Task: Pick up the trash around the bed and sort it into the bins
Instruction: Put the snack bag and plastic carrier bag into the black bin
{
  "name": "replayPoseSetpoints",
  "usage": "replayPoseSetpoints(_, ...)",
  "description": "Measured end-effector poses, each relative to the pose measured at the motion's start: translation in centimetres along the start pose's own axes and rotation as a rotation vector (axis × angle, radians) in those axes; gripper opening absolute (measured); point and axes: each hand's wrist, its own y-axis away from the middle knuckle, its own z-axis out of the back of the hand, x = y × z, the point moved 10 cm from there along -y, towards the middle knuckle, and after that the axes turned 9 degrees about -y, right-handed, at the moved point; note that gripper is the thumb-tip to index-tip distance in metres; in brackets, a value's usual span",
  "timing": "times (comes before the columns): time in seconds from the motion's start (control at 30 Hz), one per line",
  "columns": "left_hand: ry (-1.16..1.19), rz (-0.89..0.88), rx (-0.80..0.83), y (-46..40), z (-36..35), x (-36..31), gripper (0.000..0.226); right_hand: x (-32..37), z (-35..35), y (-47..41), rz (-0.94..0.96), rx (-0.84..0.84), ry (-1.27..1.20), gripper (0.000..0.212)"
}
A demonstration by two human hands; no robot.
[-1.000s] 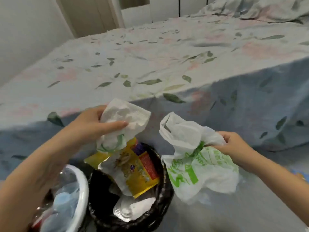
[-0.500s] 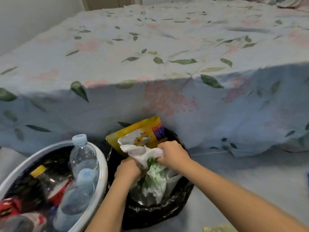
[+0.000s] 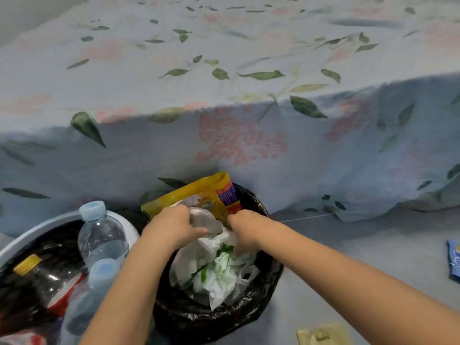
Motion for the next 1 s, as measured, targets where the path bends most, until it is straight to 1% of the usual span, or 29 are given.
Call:
replayPoseSetpoints(0.07,0.048,-0.113,-0.129,3.0,3.6,-3.1,0.042,-0.1,3.3,3.3,0.118,-0.076,-0.072,0.046)
replayPoseSetpoints(0.1,0.047,-0.185,-0.192,4.4,5.2,-5.1,0.037,-0.8,4.9,5.2,0.158,-0.135,-0.108,0.044)
replayPoseSetpoints(0.17,0.038,-0.350,-0.293,6.6,7.3,-10.1,0.028,-3.9,7.3,8.9,0.164,-0.248,-0.161,0.035)
replayPoseSetpoints(0.23,0.016,-0.490,-0.340,7.3,7.3,-15.3,0.025,-8.8,7.7,12.4,0.073,-0.318,-0.132,0.027)
replayPoseSetpoints(0.33,-0.132,-0.620,-0.338,6.5,3.9,-23.2,0.025,-18.3,5.2,16.9,-0.186,-0.338,-0.080,0.025)
replayPoseSetpoints(0.4,-0.250,-0.719,-0.287,6.2,0.0,-28.2,0.027,-24.4,2.3,20.1,-0.363,-0.328,-0.103,0.025)
replayPoseSetpoints(0.47,-0.315,-0.815,-0.176,6.2,-5.0,-31.7,0.028,-29.2,-1.4,23.2,-0.499,-0.282,-0.133,0.027)
replayPoseSetpoints(0.53,-0.351,-0.886,-0.049,6.4,-10.5,-33.7,0.033,-32.5,-5.5,26.1,-0.595,-0.227,-0.176,0.029)
replayPoseSetpoints(0.6,-0.411,-0.918,0.064,6.4,-16.6,-34.4,0.042,-34.8,-9.4,28.7,-0.669,-0.180,-0.229,0.029)
replayPoseSetpoints(0.67,-0.438,-0.890,0.181,5.8,-22.4,-33.8,0.055,-36.0,-13.2,30.9,-0.719,-0.152,-0.315,0.028)
replayPoseSetpoints(0.73,-0.432,-0.802,0.297,5.2,-26.9,-32.5,0.063,-35.8,-17.1,32.2,-0.728,-0.153,-0.422,0.028)
replayPoseSetpoints(0.77,-0.426,-0.762,0.326,4.9,-28.4,-31.8,0.065,-35.1,-19.2,32.6,-0.721,-0.154,-0.480,0.031)
replayPoseSetpoints(0.8,-0.415,-0.741,0.325,4.8,-29.5,-31.3,0.069,-34.2,-21.4,32.7,-0.712,-0.153,-0.532,0.036)
replayPoseSetpoints(0.87,-0.398,-0.783,0.241,4.8,-30.3,-31.1,0.081,-32.0,-25.9,32.6,-0.692,-0.154,-0.606,0.052)
replayPoseSetpoints(0.93,-0.422,-0.899,0.157,5.3,-30.8,-31.6,0.091,-29.7,-30.1,32.1,-0.684,-0.157,-0.669,0.071)
replayPoseSetpoints(1.0,-0.509,-1.078,0.103,6.4,-31.7,-32.5,0.095,-27.5,-33.4,31.7,-0.698,-0.146,-0.713,0.086)
